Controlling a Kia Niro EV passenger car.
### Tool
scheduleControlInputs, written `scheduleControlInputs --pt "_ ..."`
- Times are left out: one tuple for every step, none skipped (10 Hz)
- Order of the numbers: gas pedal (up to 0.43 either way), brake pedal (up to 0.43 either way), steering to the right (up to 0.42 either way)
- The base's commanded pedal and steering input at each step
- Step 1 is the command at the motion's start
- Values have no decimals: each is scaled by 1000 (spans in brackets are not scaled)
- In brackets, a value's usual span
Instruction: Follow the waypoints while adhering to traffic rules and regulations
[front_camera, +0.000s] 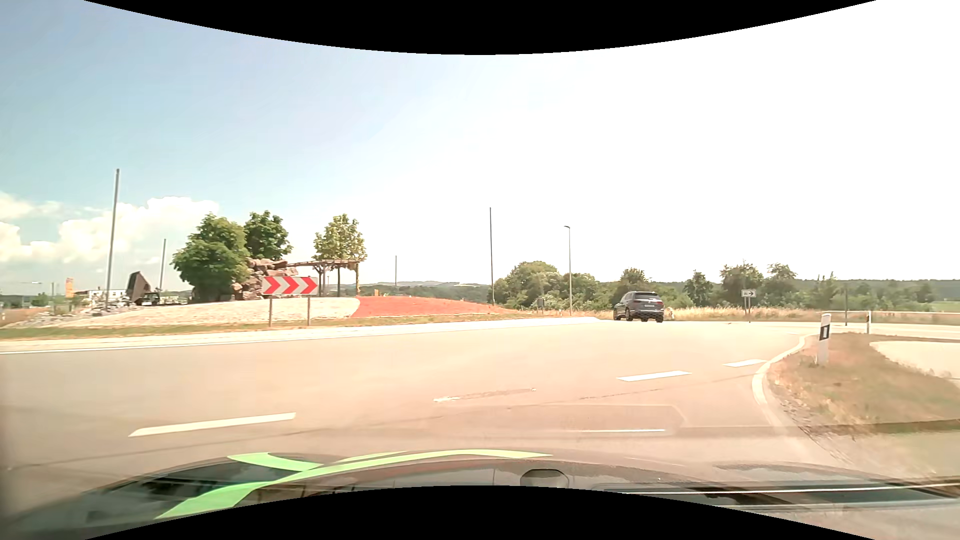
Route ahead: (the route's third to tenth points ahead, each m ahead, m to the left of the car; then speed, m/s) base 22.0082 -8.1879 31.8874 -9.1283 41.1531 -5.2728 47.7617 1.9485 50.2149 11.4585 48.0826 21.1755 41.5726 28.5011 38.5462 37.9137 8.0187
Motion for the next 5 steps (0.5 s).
scheduleControlInputs --pt "150 0 159" --pt "138 0 167" --pt "138 0 171" --pt "138 0 171" --pt "118 0 171"
